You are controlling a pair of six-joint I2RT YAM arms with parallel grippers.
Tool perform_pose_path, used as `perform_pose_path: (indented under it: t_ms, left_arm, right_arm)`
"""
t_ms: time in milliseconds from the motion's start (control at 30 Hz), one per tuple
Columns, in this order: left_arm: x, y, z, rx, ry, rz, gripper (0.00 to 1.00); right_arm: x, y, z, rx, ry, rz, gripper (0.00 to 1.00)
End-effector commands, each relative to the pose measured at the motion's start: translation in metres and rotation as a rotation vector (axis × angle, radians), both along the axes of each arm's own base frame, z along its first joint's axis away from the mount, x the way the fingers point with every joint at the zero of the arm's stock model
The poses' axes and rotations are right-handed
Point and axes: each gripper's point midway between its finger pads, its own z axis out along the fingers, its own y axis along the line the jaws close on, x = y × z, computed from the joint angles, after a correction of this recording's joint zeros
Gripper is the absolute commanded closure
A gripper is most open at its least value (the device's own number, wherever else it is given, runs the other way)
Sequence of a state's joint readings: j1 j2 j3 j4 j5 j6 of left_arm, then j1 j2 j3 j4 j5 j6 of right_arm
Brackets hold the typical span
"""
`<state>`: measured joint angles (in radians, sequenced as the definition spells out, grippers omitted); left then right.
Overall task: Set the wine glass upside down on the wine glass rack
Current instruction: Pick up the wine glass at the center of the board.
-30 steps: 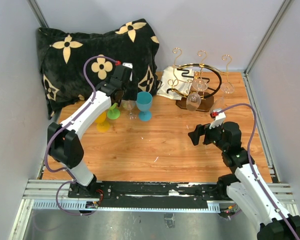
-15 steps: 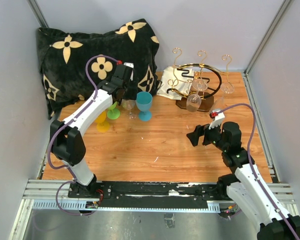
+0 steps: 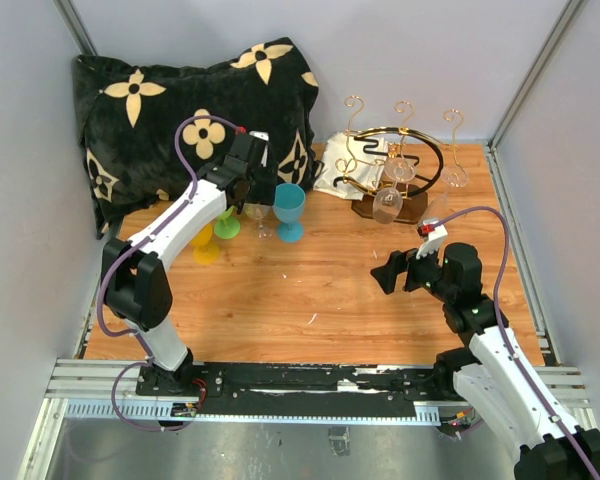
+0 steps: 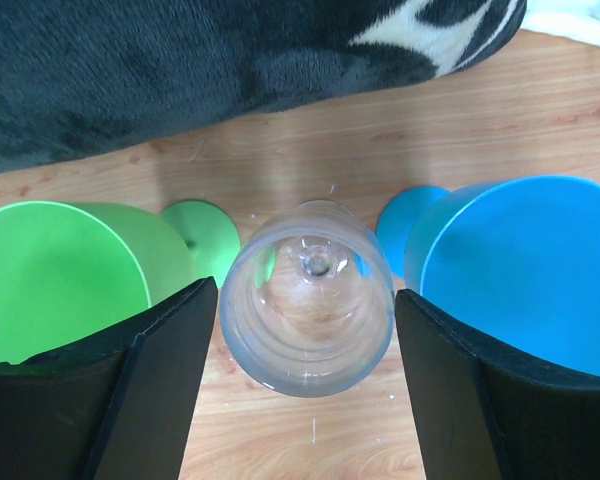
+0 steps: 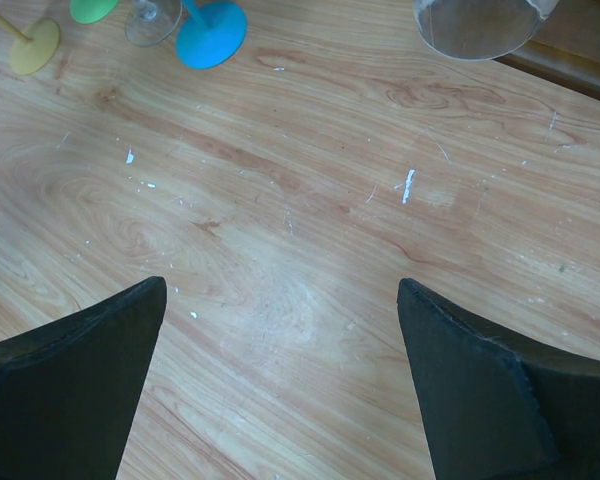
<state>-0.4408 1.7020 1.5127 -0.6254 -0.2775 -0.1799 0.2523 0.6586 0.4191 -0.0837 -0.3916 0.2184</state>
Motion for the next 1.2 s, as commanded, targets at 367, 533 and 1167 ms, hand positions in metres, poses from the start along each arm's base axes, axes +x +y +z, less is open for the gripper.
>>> perform_pose_path:
  t_ms: [367, 533, 1167]
  left_arm:
    - [-0.009, 0.004, -0.014, 0.019, 0.045, -0.031, 0.30]
    - [-0.015, 0.004, -0.007, 0.009, 0.043, -0.051, 0.32]
    - [-0.112, -0.030, 0.016, -0.077, 0.063, -0.232, 0.32]
  right_arm:
    - [0.002, 0.001, 0.015, 0.024, -0.029, 0.002, 0.02]
    - [0.004, -0.001, 0.017, 0.012, -0.034, -0.011, 0.02]
    - [-0.002, -0.003, 0.018, -0.003, -0.001, -0.013, 0.01]
